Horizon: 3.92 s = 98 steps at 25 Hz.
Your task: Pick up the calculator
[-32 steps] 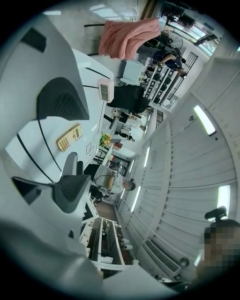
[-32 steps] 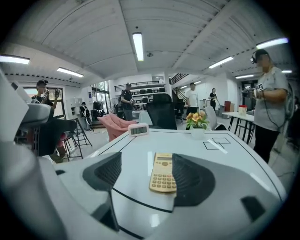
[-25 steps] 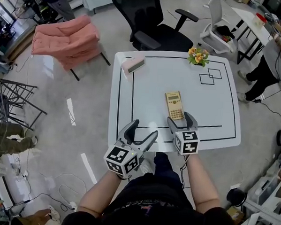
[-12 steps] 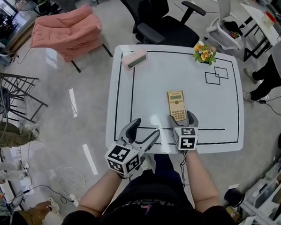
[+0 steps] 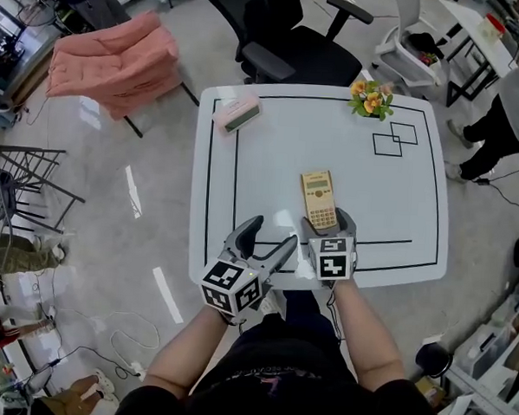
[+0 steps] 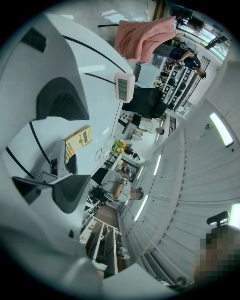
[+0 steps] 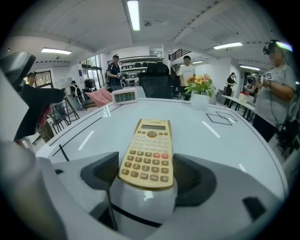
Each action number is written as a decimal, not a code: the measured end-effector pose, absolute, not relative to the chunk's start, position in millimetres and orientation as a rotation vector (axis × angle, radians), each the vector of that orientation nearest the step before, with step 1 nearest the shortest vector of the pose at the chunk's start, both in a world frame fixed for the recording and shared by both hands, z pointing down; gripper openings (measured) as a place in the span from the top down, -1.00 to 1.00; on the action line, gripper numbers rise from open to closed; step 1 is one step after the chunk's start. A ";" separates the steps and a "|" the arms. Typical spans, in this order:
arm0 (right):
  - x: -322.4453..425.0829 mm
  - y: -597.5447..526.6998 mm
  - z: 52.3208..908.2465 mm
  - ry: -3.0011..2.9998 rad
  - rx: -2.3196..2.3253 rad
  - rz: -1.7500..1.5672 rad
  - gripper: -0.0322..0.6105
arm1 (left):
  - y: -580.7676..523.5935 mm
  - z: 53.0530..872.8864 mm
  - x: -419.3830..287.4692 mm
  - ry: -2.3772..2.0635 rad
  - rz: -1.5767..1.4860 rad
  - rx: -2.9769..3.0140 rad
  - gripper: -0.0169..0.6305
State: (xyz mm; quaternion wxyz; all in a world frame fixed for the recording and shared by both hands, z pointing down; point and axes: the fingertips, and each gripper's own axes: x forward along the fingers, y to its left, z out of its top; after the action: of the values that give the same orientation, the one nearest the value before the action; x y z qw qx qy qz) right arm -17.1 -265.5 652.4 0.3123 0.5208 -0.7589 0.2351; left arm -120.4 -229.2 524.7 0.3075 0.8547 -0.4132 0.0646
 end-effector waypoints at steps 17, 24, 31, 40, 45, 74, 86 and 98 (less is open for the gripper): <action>-11.9 -265.5 646.5 -2.164 1.263 0.862 -0.22 | -274.5 589.2 -65.2 -0.893 0.249 2.082 -0.11; -8.7 -267.2 641.5 -2.224 1.205 1.029 -0.22 | -291.0 613.0 -47.8 -0.840 0.260 1.975 -0.04; -7.2 -267.7 641.3 -2.244 1.170 1.103 -0.22 | -296.9 635.2 -27.5 -0.796 0.326 1.888 0.17; -7.6 -265.4 639.9 -2.255 1.132 1.121 -0.22 | -300.0 644.3 -17.7 -0.817 0.380 1.830 0.48; -9.7 -264.8 640.1 -2.270 1.129 1.088 -0.22 | -300.5 645.2 -20.4 -0.824 0.304 1.779 0.56; -32.9 -228.9 475.7 -2.529 1.388 0.346 0.89 | -235.8 460.0 -155.3 -1.071 -0.116 2.159 0.70; -44.6 -154.0 413.8 -2.554 1.437 0.168 0.89 | -146.4 414.7 -173.9 -1.106 -0.055 2.329 0.70; 2.6 -94.6 393.2 -2.593 1.397 0.079 0.89 | -84.7 404.1 -112.1 -1.095 -0.060 2.354 0.70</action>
State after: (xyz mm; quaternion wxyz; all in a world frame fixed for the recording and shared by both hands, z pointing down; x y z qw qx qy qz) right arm 2.6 -94.6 393.2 0.0972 0.4720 -0.8758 0.0266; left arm -112.1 -84.7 404.1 0.2692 0.8730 -0.4061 -0.0223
